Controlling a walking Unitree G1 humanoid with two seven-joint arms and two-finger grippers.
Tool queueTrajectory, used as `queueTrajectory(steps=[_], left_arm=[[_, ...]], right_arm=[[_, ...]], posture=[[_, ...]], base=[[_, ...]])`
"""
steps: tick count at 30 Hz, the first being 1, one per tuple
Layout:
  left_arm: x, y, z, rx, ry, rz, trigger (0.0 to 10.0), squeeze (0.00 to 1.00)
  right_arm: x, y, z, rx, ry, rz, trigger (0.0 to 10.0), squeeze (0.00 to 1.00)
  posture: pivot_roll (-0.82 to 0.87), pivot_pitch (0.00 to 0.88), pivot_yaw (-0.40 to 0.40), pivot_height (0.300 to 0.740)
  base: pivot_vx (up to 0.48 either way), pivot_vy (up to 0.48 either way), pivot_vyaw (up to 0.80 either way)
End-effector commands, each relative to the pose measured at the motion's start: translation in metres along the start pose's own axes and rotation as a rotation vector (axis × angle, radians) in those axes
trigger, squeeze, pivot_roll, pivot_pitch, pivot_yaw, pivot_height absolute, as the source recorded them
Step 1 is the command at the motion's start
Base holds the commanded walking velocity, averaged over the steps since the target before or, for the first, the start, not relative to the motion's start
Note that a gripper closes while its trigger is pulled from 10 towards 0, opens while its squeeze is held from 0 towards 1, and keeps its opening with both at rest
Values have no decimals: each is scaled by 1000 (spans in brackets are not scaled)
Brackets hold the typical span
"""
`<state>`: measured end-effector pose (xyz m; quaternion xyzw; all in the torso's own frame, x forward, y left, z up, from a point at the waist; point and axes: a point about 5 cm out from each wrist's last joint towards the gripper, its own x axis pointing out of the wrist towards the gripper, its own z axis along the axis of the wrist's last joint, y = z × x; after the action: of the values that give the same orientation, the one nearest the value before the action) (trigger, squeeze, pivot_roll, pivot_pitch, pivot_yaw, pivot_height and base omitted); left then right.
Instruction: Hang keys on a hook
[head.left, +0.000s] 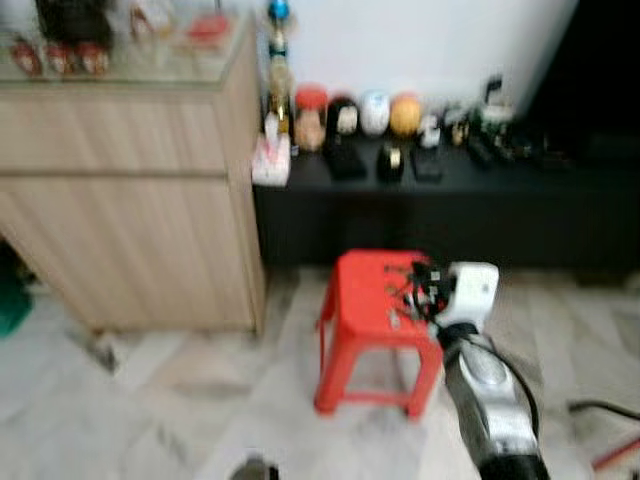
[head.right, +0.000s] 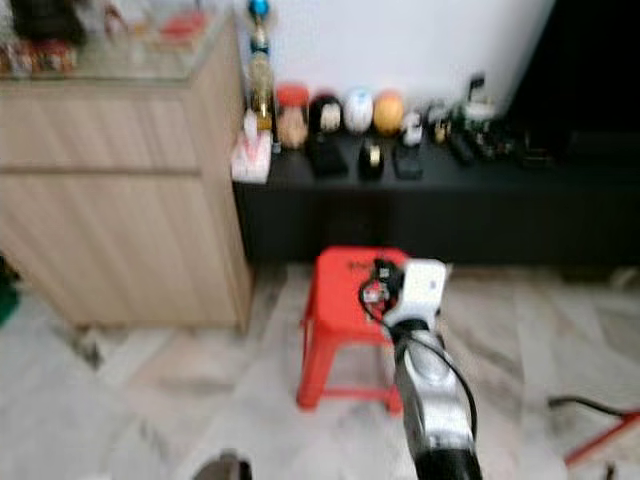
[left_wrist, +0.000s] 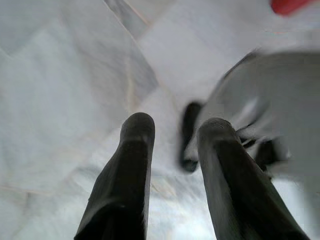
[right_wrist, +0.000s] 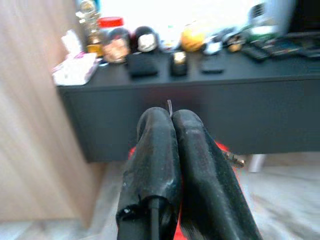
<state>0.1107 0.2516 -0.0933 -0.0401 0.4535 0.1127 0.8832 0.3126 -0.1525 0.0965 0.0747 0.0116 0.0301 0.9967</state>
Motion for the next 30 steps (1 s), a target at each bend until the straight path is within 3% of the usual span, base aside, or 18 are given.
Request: queueTrajectory(steps=[1,7,19,26,30], left_arm=[[2,-3,5,15,-6,-7,10000,0],[5,-16,5,22,1,-28,10000,0],[4,-12,6,33,-1,-20,10000,0],[4,-15,5,52,-5,-29,10000,0],[4,-17,4,60,-8,-36,10000,0]], right_arm=[[4,1,6,17,-26,-10,10000,0],[4,1,4,41,-23,-44,10000,0],[4,8,-5,24,19,-54,10000,0],[2,4,-7,23,26,-75,10000,0],[2,4,-9,22,28,-79,10000,0]], posture=[[64,0,-106,734],[75,0,-106,740],[63,0,-114,740],[74,0,-115,740],[74,0,-112,740]], base=[[0,0,0],[0,0,0],[0,0,0],[0,0,0],[0,-301,0]])
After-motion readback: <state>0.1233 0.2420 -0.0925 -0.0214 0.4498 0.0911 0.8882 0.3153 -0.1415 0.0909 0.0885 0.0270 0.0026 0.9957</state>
